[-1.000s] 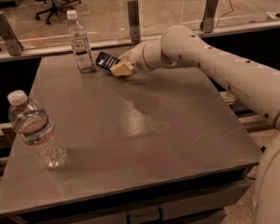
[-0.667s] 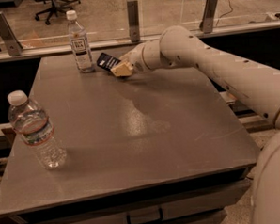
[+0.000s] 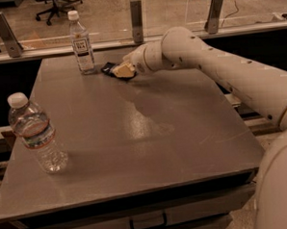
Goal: Move rxbar blueberry near blue plastic bottle
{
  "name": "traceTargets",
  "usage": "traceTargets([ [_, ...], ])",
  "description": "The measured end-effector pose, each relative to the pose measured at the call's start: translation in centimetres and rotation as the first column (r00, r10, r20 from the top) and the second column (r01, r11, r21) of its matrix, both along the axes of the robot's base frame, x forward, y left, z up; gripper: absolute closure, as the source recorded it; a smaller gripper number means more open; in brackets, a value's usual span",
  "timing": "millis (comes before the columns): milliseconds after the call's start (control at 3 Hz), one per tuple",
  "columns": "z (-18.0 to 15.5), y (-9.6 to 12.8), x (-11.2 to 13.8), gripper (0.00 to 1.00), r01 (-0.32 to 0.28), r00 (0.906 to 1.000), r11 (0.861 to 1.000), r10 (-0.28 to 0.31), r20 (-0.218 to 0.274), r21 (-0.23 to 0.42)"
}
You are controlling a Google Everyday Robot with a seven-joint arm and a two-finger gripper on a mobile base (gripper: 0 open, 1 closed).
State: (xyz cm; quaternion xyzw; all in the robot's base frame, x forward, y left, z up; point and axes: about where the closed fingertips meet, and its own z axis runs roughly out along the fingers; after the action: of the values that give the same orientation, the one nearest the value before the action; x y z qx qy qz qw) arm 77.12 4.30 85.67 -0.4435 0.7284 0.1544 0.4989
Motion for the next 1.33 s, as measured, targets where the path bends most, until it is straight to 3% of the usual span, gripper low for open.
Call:
traceTargets([
  [333,1.2,0.6,0.2,0.0,-0.019,0.9997,1.0,0.018,0.019,0.018],
  [667,3.1,-1.3,-0.4,0.0,0.014,0.9988,0.999,-0.016,0.046,0.037],
  [1000,4.1,-4.0,-2.1,0.0,0.046,0.9951,0.992,-0.056,0.082,0.119],
  [1333,6.5,-6.3,-5.5,0.0,0.074,0.9791,0.975,-0.111,0.171,0.209],
])
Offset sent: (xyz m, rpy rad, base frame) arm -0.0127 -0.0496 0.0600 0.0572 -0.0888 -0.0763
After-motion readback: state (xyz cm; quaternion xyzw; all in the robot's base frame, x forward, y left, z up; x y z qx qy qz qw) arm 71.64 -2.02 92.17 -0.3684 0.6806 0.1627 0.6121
